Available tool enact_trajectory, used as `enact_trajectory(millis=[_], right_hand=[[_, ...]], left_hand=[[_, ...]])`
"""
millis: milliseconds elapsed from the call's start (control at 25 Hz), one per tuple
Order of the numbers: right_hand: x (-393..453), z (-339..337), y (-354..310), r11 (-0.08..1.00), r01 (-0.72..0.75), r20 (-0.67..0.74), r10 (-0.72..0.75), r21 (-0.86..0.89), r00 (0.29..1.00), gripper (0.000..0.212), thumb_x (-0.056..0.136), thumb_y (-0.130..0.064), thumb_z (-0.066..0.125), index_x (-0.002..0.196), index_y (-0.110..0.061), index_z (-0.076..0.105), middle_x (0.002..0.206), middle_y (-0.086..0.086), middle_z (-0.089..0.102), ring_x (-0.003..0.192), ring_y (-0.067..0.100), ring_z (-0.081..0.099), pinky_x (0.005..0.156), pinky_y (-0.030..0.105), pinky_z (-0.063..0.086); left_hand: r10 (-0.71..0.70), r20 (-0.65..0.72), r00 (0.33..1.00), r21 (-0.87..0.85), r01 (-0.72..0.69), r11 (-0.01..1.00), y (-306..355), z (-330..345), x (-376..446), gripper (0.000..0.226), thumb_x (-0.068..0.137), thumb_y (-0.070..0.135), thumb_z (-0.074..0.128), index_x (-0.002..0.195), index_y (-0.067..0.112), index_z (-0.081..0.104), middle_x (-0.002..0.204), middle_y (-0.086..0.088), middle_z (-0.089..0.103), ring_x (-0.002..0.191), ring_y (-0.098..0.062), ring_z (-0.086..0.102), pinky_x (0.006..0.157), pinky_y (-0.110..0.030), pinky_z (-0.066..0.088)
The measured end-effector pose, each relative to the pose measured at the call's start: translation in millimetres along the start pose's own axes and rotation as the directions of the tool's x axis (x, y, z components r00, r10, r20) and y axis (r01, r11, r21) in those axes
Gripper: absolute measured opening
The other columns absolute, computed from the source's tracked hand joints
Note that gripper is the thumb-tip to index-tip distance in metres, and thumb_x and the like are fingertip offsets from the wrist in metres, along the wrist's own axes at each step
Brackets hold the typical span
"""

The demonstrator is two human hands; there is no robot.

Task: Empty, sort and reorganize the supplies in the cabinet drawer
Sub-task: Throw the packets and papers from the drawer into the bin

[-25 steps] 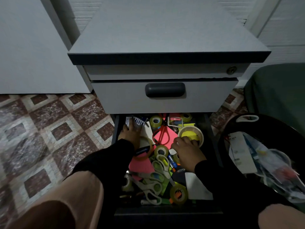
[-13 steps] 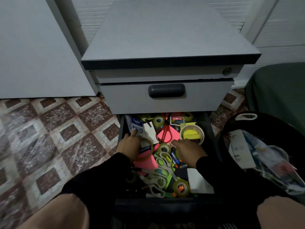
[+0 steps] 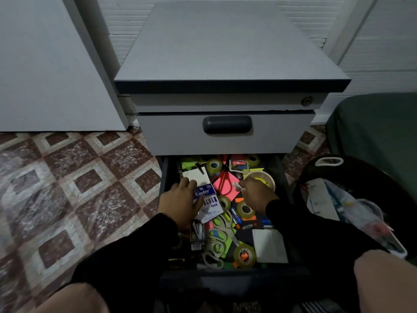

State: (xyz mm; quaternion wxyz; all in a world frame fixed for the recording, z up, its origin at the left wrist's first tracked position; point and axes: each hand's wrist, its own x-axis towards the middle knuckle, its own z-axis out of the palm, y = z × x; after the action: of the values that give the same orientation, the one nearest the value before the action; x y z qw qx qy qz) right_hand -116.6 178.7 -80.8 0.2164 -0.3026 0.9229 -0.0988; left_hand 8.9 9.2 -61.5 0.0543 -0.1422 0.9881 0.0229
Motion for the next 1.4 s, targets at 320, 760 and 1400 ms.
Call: enact_trajectory(millis=[320,760,1400], right_hand=[[49,5,-2,0.96,-0.087,0.076,0.111,-0.267,0.991,0.043,0.095,-0.015,0.039,0.138,-0.018,0.046,0.158,0.005,0.01,0.145,0.026,0.011,0.116,0.048,0.016],[53,10,1,0.934,-0.099,0.172,0.166,-0.344,0.971,0.058,0.088,-0.023,0.051,0.143,-0.019,0.033,0.157,0.002,0.007,0.142,0.03,0.013,0.113,0.047,0.021],[10,-5,9,0.996,0.072,-0.042,-0.074,-0.053,0.996,0.042,0.096,-0.014,0.039,0.138,-0.015,0.045,0.143,0.006,0.044,0.127,0.028,0.045,0.105,0.04,0.038]], left_hand=[[-0.055,0.366,0.929,-0.081,0.091,0.993,0,39,13,0.088,0.079,0.072,0.047,0.148,0.027,0.015,0.154,-0.008,0.019,0.138,-0.033,0.025,0.108,-0.045,0.033],[0.07,0.328,0.942,-0.151,-0.02,0.988,-6,43,17,0.077,0.083,0.055,0.059,0.145,0.025,0.025,0.143,-0.004,0.04,0.131,-0.025,0.039,0.104,-0.042,0.04],[-0.159,0.311,0.937,-0.447,0.292,0.846,-9,8,2,0.059,0.088,0.026,0.062,0.14,0.014,0.038,0.137,-0.016,0.042,0.119,-0.032,0.051,0.098,-0.035,0.042]])
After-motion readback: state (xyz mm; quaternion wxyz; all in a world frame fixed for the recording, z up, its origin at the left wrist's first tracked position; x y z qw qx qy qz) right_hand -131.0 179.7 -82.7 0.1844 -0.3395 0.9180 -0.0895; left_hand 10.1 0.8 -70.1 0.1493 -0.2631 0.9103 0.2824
